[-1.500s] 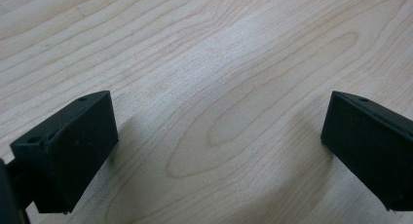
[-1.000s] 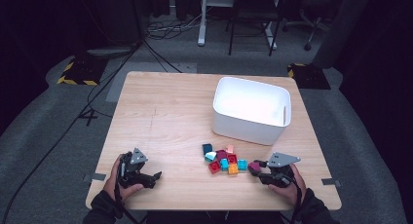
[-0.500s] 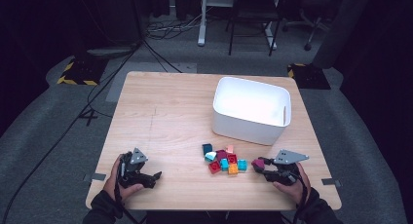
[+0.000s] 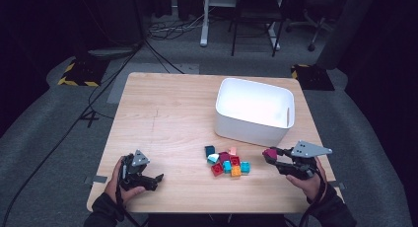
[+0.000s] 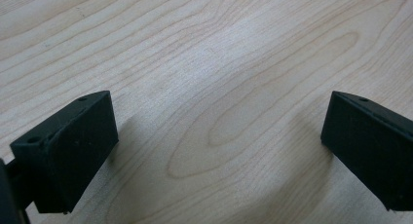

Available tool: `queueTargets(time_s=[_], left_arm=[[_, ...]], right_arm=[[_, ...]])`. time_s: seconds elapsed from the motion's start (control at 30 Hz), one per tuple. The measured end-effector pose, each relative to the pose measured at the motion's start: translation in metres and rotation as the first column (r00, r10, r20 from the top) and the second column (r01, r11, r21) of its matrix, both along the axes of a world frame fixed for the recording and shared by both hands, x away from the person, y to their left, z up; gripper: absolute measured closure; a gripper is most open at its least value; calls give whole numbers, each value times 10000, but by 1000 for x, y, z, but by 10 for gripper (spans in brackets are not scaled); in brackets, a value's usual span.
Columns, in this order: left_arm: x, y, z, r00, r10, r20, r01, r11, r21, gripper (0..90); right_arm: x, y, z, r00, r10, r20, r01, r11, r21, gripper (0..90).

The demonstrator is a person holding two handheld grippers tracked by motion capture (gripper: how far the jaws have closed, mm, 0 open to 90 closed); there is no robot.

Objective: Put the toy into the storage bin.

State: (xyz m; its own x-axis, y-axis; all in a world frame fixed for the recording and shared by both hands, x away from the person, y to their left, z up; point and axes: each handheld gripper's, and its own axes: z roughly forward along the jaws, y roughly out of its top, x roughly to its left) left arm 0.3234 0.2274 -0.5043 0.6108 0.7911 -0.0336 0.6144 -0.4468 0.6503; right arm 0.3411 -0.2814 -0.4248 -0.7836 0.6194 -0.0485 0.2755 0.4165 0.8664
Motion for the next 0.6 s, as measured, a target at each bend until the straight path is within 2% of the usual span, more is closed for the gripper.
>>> queueTargets(time_s=[0.2, 0.6], left_arm=[[0, 0, 0, 10000, 3, 0, -3, 10000, 1, 2], [0, 0, 0, 10000, -3, 7, 3, 10000, -10, 2]], right_arm=[[-1, 3, 20, 9997, 108, 210, -105, 9999, -129, 590], [-4, 4, 58, 9977, 225, 641, -229, 9997, 55, 590]])
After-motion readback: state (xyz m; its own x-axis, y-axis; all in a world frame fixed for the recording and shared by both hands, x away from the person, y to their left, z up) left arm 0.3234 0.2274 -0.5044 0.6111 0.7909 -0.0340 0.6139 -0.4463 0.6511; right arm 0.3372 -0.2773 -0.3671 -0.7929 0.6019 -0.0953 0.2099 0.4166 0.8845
